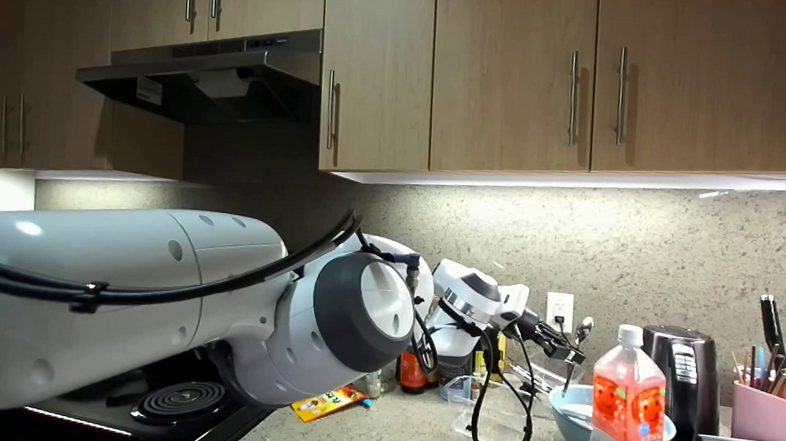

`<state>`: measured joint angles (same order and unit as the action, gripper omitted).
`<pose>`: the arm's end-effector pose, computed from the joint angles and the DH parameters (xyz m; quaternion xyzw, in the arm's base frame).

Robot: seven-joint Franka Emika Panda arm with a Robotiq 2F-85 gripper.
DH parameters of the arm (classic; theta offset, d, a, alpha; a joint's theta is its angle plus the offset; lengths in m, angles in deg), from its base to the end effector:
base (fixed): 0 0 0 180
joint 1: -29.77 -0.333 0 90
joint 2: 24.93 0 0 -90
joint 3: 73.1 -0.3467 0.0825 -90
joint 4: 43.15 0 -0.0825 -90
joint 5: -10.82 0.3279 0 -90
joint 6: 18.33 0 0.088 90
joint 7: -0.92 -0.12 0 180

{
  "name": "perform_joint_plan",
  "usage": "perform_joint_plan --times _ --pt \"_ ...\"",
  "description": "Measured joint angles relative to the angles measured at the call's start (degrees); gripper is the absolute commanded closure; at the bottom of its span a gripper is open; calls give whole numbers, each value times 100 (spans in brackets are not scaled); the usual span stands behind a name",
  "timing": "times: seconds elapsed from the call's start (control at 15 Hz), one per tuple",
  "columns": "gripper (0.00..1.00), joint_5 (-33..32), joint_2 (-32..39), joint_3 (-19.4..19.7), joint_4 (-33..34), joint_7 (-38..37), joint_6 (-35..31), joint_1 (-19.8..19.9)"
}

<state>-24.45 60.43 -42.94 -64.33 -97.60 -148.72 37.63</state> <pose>0.7939 -0.2296 0.2337 0.6367 -0.5656 0.4612 0.2491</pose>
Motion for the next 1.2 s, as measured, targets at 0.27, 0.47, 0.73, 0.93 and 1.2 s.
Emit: perform_joint_plan --times 0.27,0.47,0.73,0.93,1.2 --pt "98 -11 0 6 -24 -127 28 32" --pt "98 -11 0 8 -42 -180 84 44" --pt "98 -11 0 7 -56 -194 175 64" --pt "66 -11 0 7 -57 -195 199 85" --pt "46 -19 2 0 -61 -15 147 93"
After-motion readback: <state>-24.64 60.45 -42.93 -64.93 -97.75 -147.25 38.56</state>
